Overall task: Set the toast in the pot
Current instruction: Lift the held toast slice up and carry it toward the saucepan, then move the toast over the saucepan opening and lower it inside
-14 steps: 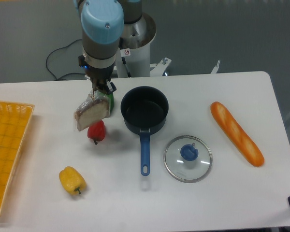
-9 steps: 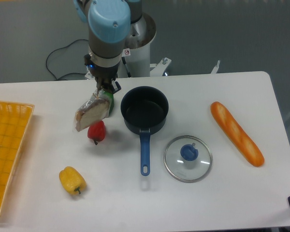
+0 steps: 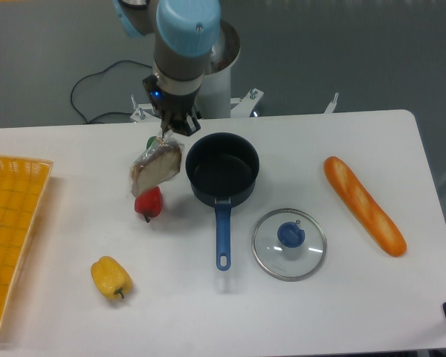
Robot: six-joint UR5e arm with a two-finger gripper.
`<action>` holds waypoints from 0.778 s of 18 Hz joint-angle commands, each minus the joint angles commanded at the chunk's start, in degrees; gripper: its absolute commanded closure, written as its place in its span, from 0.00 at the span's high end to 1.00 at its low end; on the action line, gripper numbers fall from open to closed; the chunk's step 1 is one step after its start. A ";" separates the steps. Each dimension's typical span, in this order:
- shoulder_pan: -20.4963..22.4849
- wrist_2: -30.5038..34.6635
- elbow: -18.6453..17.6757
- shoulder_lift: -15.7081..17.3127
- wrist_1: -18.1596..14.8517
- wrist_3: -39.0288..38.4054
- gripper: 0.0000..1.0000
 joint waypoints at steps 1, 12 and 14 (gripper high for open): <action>0.79 -0.09 -0.35 0.70 0.08 0.09 0.00; 5.53 6.59 -0.09 0.10 -0.09 7.45 0.00; 6.68 7.99 -0.62 -1.04 -0.18 11.32 0.00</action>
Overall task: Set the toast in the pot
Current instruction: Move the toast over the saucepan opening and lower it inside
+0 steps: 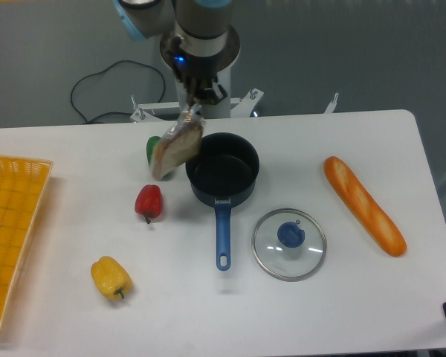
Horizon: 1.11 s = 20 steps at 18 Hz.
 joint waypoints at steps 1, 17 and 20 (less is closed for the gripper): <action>0.27 1.14 -0.09 -0.09 -0.35 1.32 0.00; 3.08 3.79 0.09 -3.52 0.17 5.56 0.00; 3.08 3.96 0.00 -4.22 0.17 5.56 0.00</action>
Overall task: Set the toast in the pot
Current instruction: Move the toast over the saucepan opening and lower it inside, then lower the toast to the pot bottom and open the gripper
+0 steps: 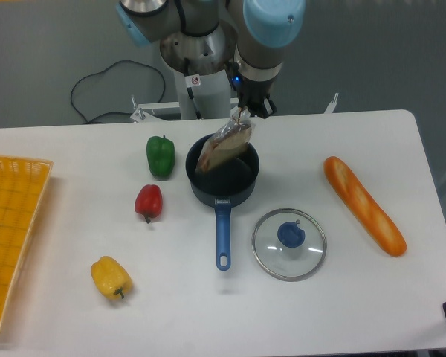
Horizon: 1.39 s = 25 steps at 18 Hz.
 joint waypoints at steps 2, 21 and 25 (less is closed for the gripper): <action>0.00 0.00 0.00 -0.18 0.09 0.00 0.00; -2.81 4.48 -3.43 -3.87 2.46 -0.88 0.00; -2.81 4.31 -3.34 -4.39 3.51 -0.97 0.00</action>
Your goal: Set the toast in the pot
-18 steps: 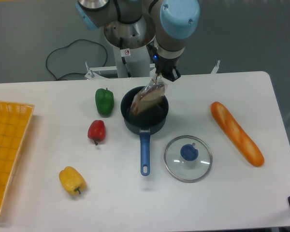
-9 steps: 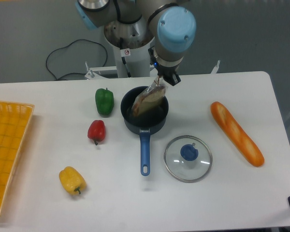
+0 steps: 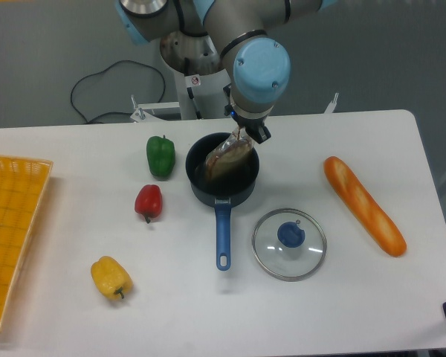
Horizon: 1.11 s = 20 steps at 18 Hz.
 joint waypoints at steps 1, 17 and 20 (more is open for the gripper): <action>-0.09 0.00 0.09 -0.18 0.62 0.00 0.00; -0.26 -0.09 2.02 -0.97 4.66 0.26 1.00; -0.17 -1.31 2.02 -0.97 9.05 0.18 1.00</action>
